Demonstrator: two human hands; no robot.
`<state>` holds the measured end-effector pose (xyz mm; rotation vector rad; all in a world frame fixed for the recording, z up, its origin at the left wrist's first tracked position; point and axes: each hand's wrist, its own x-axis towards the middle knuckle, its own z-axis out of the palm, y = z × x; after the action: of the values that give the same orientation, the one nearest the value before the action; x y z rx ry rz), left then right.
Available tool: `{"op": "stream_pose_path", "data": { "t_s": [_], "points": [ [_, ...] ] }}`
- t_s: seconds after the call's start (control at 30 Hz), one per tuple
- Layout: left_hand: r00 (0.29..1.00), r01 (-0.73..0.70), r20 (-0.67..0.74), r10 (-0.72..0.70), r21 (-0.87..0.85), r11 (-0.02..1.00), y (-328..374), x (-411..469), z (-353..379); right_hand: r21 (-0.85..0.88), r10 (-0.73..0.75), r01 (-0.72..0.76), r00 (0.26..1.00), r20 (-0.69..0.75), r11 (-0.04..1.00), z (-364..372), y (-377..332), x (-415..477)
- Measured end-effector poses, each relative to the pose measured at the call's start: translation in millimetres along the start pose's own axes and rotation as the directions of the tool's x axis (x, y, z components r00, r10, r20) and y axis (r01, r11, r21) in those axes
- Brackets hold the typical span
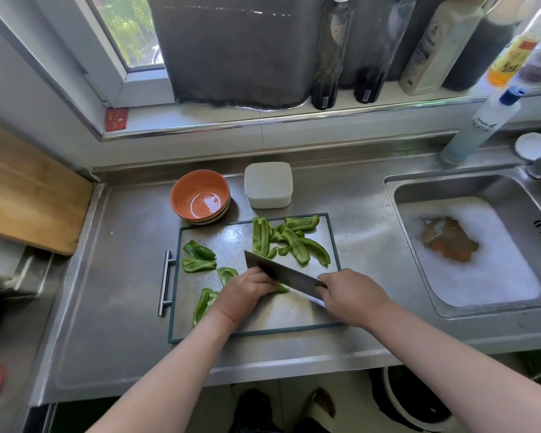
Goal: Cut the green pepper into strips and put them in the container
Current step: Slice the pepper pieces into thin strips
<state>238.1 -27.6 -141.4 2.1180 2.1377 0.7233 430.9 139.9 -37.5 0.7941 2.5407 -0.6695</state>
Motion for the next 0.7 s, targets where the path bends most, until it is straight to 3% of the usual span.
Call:
{"op": "stream_pose_path", "data": {
  "t_s": [0.47, 0.7],
  "points": [
    [0.999, 0.01, 0.048, -0.011, 0.001, 1.0, 3.3, -2.8, -5.4, -0.009, -0.015, 0.015, 0.999, -0.03, 1.0, 4.2, -1.4, 13.2],
    [0.97, 0.241, -0.003, -0.242, -0.05, 0.969, 8.3, -1.0, -25.1, 0.126, 0.118, -0.101, 0.984, -0.137, 0.987, -16.7, 28.7, -7.2]
  ]
}}
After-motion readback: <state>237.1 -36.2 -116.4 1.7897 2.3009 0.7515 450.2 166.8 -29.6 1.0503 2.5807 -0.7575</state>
